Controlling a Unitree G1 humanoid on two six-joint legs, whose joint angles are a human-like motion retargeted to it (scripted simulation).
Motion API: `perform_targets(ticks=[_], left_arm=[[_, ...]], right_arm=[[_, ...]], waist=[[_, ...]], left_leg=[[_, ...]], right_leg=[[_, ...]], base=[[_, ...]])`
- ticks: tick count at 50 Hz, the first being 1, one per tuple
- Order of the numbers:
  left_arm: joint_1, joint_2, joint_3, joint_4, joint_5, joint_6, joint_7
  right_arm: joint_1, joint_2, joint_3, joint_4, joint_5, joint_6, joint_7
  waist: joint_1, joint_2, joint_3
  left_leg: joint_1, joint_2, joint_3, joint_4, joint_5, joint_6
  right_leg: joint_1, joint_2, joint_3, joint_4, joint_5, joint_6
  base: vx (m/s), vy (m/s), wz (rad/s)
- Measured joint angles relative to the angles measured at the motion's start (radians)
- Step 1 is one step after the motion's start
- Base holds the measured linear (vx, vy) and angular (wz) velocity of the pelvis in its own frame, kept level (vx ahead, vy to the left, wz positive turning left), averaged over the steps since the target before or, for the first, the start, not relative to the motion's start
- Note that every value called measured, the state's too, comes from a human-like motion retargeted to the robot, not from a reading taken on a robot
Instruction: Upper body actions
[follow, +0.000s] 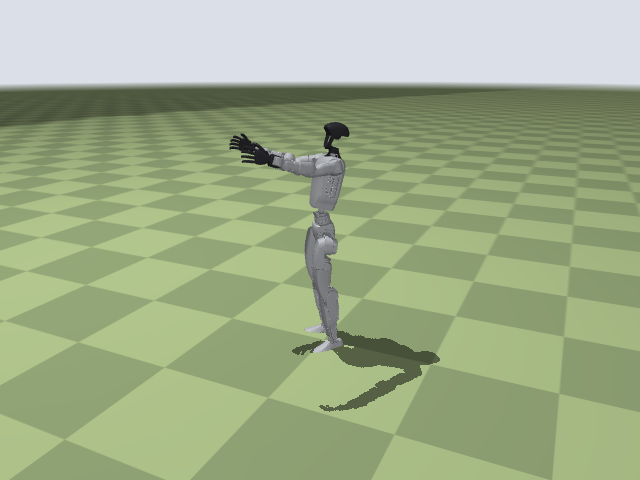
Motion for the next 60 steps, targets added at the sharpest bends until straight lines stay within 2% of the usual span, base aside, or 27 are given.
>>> perform_targets(ticks=[6,10,13,15,22,28,60], left_arm=[[-0.309,0.140,-0.185,-0.003,-0.073,-0.094,0.239],[-0.475,0.208,-0.286,-0.048,-0.092,-0.187,0.495],[-0.568,0.239,-0.318,-0.056,-0.062,-0.312,0.700],[-0.620,0.261,-0.350,-0.045,-0.054,-0.374,0.771],[-0.714,0.252,-0.384,-0.017,-0.133,-0.385,0.707],[-0.714,0.245,-0.398,-0.035,-0.084,-0.403,0.715],[-0.684,0.232,-0.389,-0.015,-0.130,-0.442,0.674]], right_arm=[[-0.348,-0.193,0.241,-0.064,0.138,-0.161,-0.329],[-0.544,-0.279,0.338,-0.086,0.216,-0.297,-0.571],[-0.655,-0.305,0.384,-0.101,0.317,-0.341,-0.615],[-0.716,-0.321,0.416,-0.104,0.364,-0.359,-0.594],[-0.839,-0.352,0.492,-0.078,0.374,-0.369,-0.611],[-0.843,-0.350,0.489,-0.077,0.416,-0.372,-0.610],[-0.788,-0.353,0.440,-0.073,0.397,-0.390,-0.657]], waist=[[0.036,-0.013,-0.025],[0.048,-0.023,-0.025],[0.052,-0.020,-0.028],[0.054,-0.019,-0.029],[0.073,-0.031,-0.058],[0.079,-0.033,-0.076],[0.076,-0.028,-0.115]], left_leg=[[-0.048,0.010,0.014,0.002,-0.005,-0.009],[-0.080,0.017,0.016,0.000,-0.006,-0.014],[-0.104,0.022,0.016,0.002,-0.007,-0.016],[-0.116,0.025,0.016,0.003,-0.007,-0.018],[-0.150,0.029,0.013,0.004,-0.009,-0.021],[-0.153,0.025,0.005,0.003,-0.010,-0.019],[-0.137,0.022,0.033,-0.004,-0.015,-0.017]], right_leg=[[-0.056,0.000,0.016,0.002,0.000,0.003],[-0.090,0.001,0.019,0.001,-0.001,0.006],[-0.112,0.002,0.019,0.001,-0.003,0.008],[-0.122,0.003,0.020,0.001,-0.005,0.009],[-0.151,0.003,0.021,0.001,-0.010,0.012],[-0.151,0.001,0.017,0.000,-0.013,0.014],[-0.149,0.009,0.041,0.000,-0.014,0.007]], base=[[0.00,-0.05,-0.09],[-0.10,-0.05,-0.05],[-0.07,0.01,-0.01],[-0.07,0.00,-0.02],[-0.01,0.00,0.00],[0.00,0.00,0.00],[0.00,0.00,0.00]])
